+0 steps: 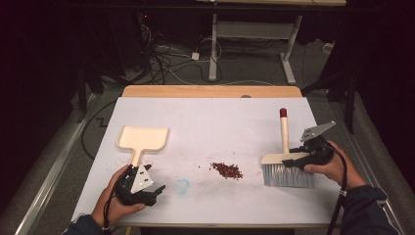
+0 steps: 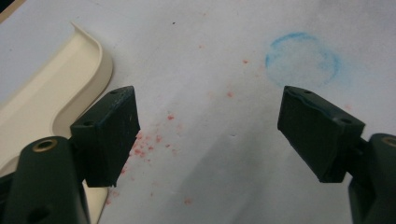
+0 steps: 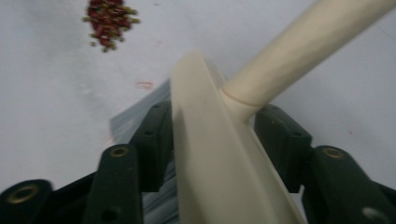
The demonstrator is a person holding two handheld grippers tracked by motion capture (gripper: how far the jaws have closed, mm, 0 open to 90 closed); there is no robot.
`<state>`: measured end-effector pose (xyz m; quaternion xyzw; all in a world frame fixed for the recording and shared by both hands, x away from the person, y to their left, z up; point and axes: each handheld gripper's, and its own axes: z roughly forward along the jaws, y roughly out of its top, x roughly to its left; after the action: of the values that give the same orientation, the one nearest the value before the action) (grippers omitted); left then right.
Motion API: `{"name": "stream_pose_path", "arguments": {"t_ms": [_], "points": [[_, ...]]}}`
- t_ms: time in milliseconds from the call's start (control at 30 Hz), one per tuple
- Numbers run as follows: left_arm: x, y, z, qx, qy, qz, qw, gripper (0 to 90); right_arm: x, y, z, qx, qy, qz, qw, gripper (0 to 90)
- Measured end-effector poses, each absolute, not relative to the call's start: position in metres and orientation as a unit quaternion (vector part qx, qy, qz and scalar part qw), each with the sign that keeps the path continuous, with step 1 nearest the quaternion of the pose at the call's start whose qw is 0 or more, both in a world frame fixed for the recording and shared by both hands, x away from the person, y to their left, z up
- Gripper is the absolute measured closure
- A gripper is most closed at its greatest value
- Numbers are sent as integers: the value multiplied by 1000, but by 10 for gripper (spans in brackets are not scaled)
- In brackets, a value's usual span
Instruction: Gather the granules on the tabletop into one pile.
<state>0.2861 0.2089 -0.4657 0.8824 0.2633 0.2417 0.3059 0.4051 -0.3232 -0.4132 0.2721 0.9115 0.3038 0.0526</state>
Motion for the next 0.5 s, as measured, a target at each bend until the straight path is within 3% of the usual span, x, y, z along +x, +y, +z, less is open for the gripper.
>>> {"name": "stream_pose_path", "arguments": {"t_ms": [67, 133, 200, 267, 500], "points": [[286, 209, -466, 883, 262, 241, 305, 199, 416, -328, -415, 290, 905, 307, 49, 377], [287, 208, -466, 884, 261, 241, 304, 199, 424, -334, -417, 317, 895, 306, 72, 474], [286, 208, -466, 884, 261, 240, 304, 199, 430, -339, -420, 348, 880, 313, 79, 439], [286, 208, -467, 885, 261, 239, 303, 199, 433, -341, -424, 380, 868, 303, 102, 478], [286, 208, -467, 885, 260, 240, 303, 199, 437, -326, -439, 424, 842, 292, 159, 490]]}}
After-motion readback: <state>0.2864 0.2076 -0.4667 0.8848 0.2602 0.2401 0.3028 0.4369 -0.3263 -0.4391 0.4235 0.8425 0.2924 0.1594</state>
